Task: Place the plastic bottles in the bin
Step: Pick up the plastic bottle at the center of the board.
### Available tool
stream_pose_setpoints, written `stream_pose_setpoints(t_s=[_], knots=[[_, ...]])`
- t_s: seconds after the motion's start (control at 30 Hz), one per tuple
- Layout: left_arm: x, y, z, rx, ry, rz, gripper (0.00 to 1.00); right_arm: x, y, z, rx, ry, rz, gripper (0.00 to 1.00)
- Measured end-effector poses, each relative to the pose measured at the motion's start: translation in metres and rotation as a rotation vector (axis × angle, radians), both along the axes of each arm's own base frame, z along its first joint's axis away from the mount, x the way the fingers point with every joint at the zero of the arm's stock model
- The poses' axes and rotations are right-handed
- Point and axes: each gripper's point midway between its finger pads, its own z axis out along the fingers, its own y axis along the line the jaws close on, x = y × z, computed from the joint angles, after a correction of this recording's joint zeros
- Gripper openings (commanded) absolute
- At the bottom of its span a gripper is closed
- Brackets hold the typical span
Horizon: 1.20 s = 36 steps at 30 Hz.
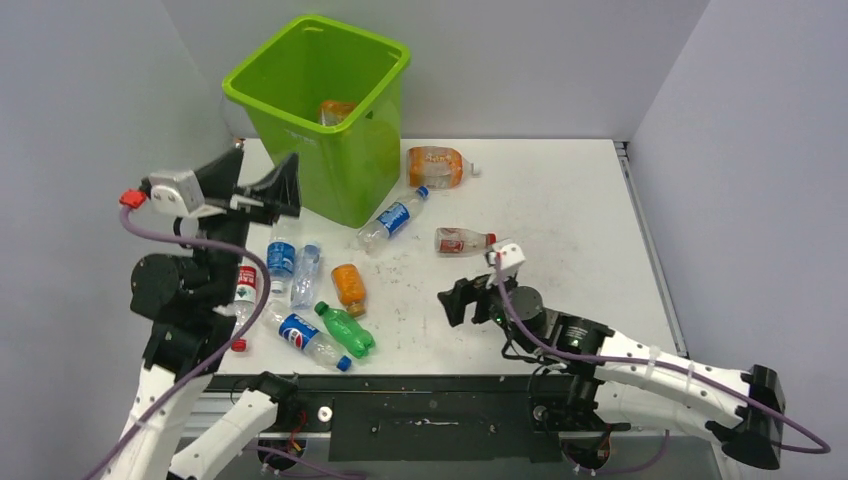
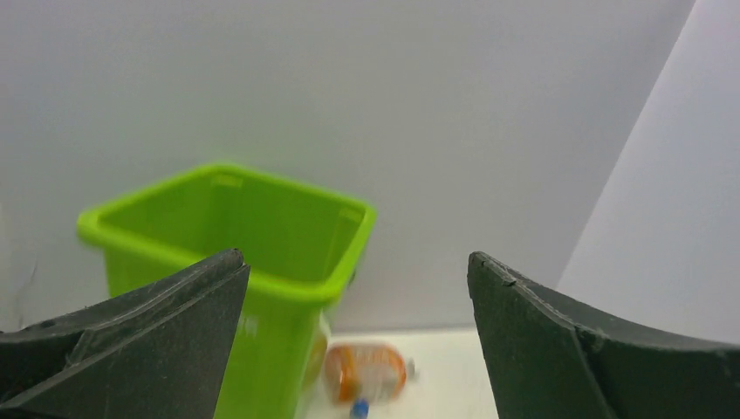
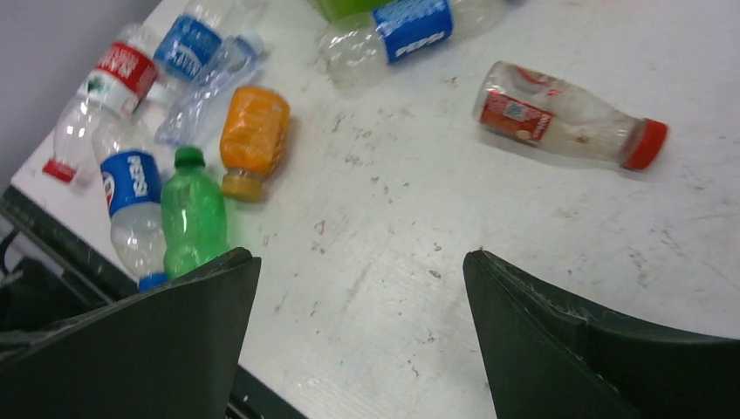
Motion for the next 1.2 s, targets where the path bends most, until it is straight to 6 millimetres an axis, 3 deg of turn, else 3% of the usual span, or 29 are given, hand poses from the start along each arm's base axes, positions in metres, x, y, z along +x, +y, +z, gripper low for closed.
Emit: stream_pose_setpoints(t_s=[0.1, 0.23, 0.33, 0.4, 0.47, 0.63, 0.83, 1.2], knots=[[-0.018, 0.012, -0.068, 0.026, 0.144, 0.012, 0.96, -0.011, 0.032, -0.021, -0.080, 0.047, 0.166, 0.90], [-0.019, 0.020, -0.189, 0.084, 0.399, 0.053, 0.96, -0.025, 0.075, -0.052, -0.179, 0.117, 0.348, 0.90], [-0.023, 0.029, -0.251, 0.088, 0.525, 0.089, 0.96, -0.040, 0.107, -0.074, -0.251, 0.148, 0.463, 0.90], [-0.030, 0.036, -0.274, 0.065, 0.555, 0.113, 0.96, -0.048, 0.125, -0.085, -0.285, 0.158, 0.519, 0.90], [-0.039, 0.044, -0.279, 0.017, 0.529, 0.130, 0.96, -0.053, 0.144, -0.094, -0.311, 0.166, 0.568, 0.90], [-0.057, 0.060, -0.266, -0.100, 0.424, 0.154, 0.96, -0.050, 0.180, -0.115, -0.358, 0.186, 0.623, 0.90], [-0.057, 0.061, -0.267, -0.129, 0.423, 0.154, 0.96, -0.038, 0.214, -0.137, -0.406, 0.198, 0.644, 0.89], [-0.051, 0.054, -0.277, -0.111, 0.471, 0.138, 0.96, -0.036, 0.227, -0.140, -0.412, 0.209, 0.680, 0.96]])
